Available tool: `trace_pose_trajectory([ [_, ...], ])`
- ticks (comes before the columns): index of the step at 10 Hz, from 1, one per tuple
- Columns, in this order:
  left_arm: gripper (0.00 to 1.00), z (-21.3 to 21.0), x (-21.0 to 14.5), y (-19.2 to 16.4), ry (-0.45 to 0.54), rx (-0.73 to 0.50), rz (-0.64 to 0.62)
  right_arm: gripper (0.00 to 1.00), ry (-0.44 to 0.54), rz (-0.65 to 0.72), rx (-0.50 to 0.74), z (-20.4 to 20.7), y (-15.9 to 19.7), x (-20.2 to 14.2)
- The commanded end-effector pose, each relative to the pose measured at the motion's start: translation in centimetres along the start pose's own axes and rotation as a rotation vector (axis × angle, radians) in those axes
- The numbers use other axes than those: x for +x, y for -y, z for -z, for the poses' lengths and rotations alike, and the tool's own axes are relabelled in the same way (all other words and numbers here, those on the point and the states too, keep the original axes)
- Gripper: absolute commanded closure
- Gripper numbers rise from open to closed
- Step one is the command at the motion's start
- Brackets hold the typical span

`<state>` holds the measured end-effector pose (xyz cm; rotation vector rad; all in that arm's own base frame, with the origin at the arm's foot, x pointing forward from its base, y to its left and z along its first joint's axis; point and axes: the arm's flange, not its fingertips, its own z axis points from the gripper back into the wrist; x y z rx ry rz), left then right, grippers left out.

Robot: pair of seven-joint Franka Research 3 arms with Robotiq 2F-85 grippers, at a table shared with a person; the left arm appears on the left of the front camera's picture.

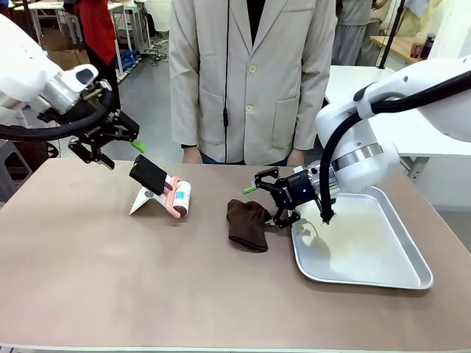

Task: Clean the surface of the table.
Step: Return the Lint Roller and towel to their original positions.

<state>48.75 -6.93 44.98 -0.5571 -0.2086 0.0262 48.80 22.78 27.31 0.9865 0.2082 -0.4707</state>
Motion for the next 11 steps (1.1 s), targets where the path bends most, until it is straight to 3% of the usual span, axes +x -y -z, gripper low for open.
trace_pose_trajectory([
  [1, 0.00, -2.6, -3.2, -0.3, 0.036, -0.074, 0.038, 0.00, 0.001, -0.037, -0.056, -1.1, -1.2, -1.2],
  [4, 0.00, -8.1, -7.8, -1.0, 0.107, -0.163, 0.056, 0.00, 0.004, -0.093, -0.235, -4.8, -2.9, -3.3],
  [6, 0.00, -10.7, -11.1, -3.1, 0.073, -0.268, 0.056, 0.00, 0.022, -0.108, -0.301, -8.7, -2.7, -4.5],
  [9, 0.00, -10.4, -16.5, -9.5, 0.014, -0.459, 0.077, 0.00, -0.064, -0.184, -0.053, -17.1, 1.8, -7.8],
  [11, 0.00, -7.7, -17.5, -13.6, 0.031, -0.509, 0.078, 0.00, -0.122, -0.193, 0.148, -22.1, 6.5, -8.9],
])
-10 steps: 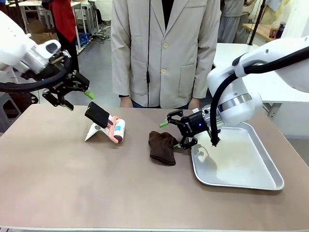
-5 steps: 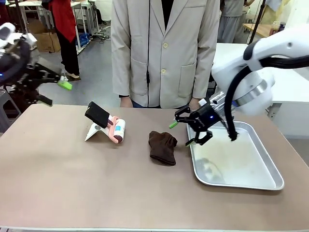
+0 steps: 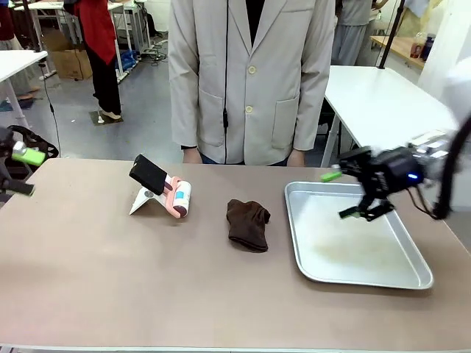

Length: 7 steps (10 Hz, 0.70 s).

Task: Clean the surface of the table.
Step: Return the Lint Roller and towel to their original positions.

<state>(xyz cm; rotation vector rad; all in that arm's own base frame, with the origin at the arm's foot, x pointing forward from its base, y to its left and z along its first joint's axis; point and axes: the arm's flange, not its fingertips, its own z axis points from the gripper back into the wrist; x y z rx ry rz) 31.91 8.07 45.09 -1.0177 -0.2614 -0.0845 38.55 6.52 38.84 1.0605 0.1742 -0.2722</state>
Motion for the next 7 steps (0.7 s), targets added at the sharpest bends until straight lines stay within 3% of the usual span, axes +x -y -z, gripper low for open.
trace_pose_trajectory([
  [1, 0.00, 3.1, -2.2, -4.5, 0.044, -0.130, -0.008, 0.00, -0.078, -0.046, 0.202, -3.8, 5.1, -2.0],
  [3, 0.00, 3.6, -0.3, -6.8, 0.085, -0.242, -0.032, 0.00, -0.074, -0.095, 0.399, -7.0, 8.8, -3.9],
  [5, 0.00, 4.1, 1.2, -7.5, 0.147, -0.378, 0.066, 0.00, 0.045, -0.094, 0.571, -7.8, 11.6, -4.3],
  [6, 0.00, 4.5, 1.9, -7.6, 0.136, -0.344, 0.024, 0.00, -0.032, -0.065, 0.409, -9.0, 8.2, -2.6],
  [7, 0.00, 3.7, 0.8, -7.4, 0.123, -0.292, -0.009, 0.00, -0.032, -0.065, 0.409, -9.0, 8.2, -2.6],
])
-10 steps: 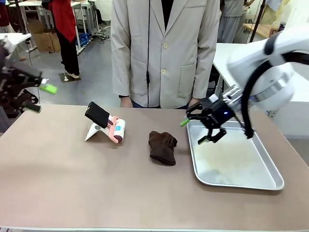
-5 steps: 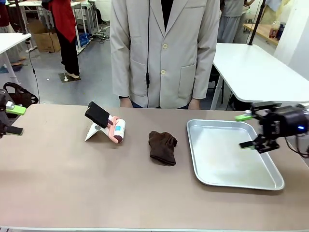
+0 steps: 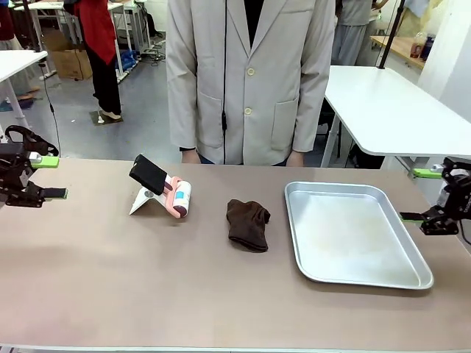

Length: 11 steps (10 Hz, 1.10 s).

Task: Clean the surface of the table.
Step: Return the Lint Roller and towel to their original positions.

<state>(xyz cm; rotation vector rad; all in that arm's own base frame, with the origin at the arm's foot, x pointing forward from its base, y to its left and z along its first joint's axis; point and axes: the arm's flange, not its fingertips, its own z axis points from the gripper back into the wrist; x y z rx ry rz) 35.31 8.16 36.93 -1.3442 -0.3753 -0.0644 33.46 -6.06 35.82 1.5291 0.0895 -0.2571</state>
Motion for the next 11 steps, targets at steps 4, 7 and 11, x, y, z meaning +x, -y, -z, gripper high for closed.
trace_pose_trajectory([
  [4, 0.00, -0.83, -0.31, 0.36, -0.004, 0.030, -0.011, 0.00, -0.022, 0.002, -0.059, 1.23, -1.21, -0.20],
  [7, 0.00, -0.83, -0.31, 0.36, -0.004, 0.030, -0.011, 0.00, -0.022, 0.002, -0.059, 1.23, -1.21, -0.20],
  [11, 0.00, -0.83, -0.31, 0.36, -0.004, 0.030, -0.011, 0.00, -0.022, 0.002, -0.059, 1.23, -1.21, -0.20],
])
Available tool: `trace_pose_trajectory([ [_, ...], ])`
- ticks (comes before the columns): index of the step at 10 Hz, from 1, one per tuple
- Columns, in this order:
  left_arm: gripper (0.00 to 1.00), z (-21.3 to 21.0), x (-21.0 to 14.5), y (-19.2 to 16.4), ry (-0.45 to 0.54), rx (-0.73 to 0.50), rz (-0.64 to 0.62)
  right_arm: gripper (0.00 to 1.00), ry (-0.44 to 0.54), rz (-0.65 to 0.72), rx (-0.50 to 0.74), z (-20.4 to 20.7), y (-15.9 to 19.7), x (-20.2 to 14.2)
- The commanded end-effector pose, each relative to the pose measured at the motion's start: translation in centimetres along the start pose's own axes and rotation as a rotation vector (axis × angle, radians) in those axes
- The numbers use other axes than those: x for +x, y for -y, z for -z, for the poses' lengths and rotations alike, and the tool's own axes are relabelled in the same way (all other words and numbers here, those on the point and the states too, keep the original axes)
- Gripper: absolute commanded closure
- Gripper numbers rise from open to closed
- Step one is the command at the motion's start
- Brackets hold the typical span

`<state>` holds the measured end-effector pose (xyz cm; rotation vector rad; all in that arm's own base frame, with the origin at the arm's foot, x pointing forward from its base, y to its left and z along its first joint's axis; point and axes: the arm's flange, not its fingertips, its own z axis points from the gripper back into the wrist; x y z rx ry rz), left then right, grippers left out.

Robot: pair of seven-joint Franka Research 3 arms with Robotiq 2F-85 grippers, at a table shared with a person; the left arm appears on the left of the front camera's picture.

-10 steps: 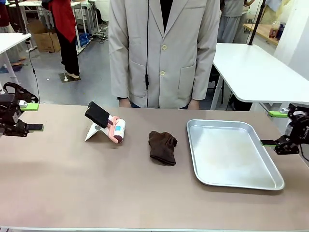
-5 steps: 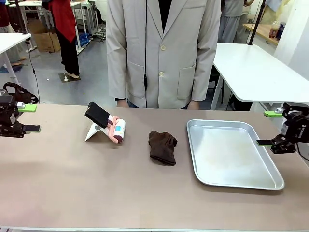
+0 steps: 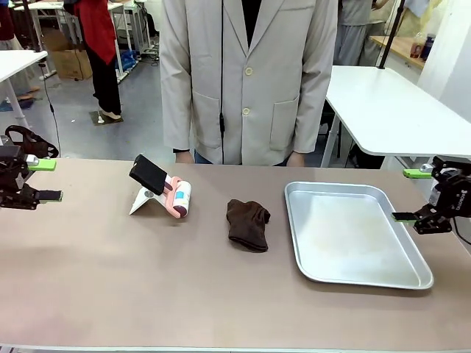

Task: Clean the surface of the table.
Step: Return the Lint Roller and towel to their original positions.

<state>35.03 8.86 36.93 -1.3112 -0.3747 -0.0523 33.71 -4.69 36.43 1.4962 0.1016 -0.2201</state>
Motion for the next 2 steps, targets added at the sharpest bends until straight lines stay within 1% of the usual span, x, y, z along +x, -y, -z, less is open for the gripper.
trace_pose_trajectory([
  [1, 0.00, -0.12, -0.17, 0.45, -0.008, -0.004, -0.007, 0.00, 0.005, 0.020, -0.022, -0.15, -0.53, -0.15],
  [2, 0.00, -0.12, -0.17, 0.45, -0.008, -0.004, -0.007, 0.00, 0.005, 0.020, -0.022, -0.15, -0.53, -0.15],
])
